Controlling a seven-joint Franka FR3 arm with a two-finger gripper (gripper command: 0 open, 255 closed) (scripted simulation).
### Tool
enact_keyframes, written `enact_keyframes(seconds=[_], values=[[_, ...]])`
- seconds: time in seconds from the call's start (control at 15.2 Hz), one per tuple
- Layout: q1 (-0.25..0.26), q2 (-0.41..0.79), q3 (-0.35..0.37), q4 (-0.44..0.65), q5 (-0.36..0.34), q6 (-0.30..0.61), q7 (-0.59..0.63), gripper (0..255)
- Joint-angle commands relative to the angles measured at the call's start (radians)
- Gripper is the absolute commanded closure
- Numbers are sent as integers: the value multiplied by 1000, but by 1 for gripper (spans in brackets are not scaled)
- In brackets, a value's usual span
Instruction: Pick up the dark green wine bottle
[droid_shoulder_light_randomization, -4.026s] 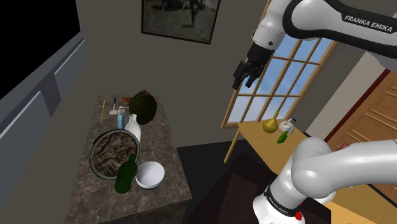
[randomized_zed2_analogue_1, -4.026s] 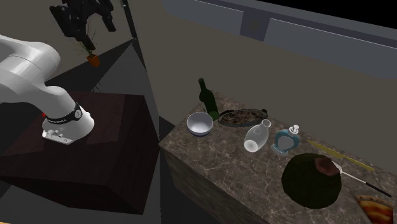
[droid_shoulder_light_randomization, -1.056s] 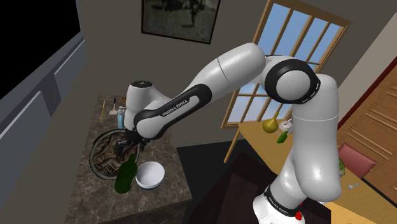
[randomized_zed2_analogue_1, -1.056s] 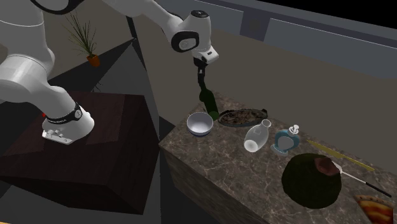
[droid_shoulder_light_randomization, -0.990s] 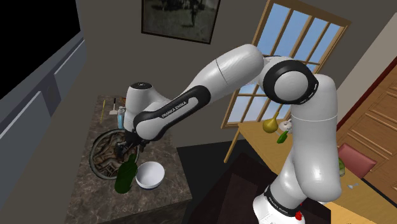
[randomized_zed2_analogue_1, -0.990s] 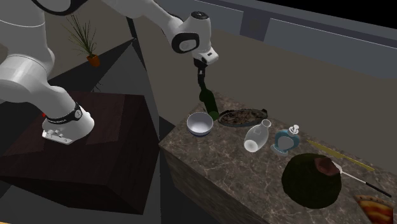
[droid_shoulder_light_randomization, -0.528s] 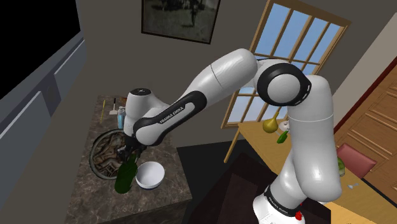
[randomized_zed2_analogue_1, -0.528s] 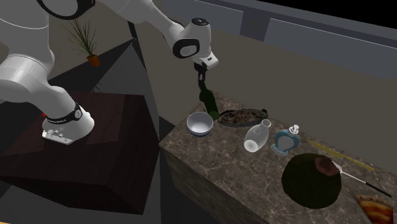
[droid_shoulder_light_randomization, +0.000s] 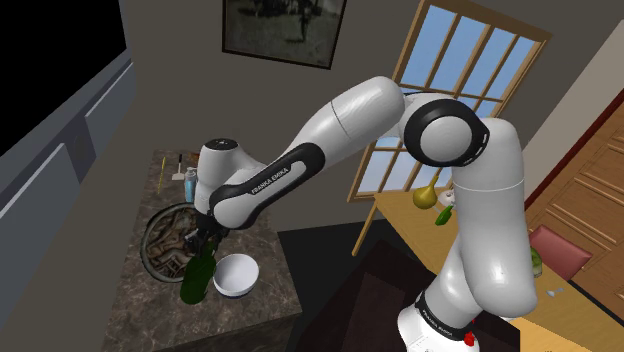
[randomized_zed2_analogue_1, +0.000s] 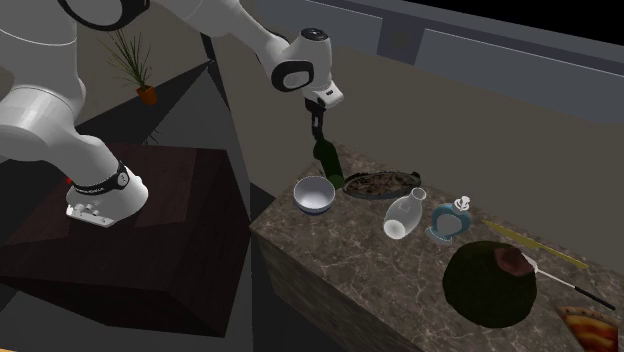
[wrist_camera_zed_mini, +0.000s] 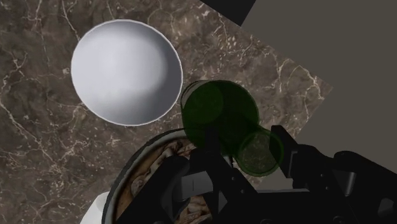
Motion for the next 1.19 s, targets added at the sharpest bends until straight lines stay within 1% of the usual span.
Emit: enact_keyframes(seconds=[0.0,0.99,1.12], values=[[1,1,0,0,0,0,1,255],[-15,-133,19,19,27,-151,-8,255],[-15,-134,19,19,27,-153,-8,255]])
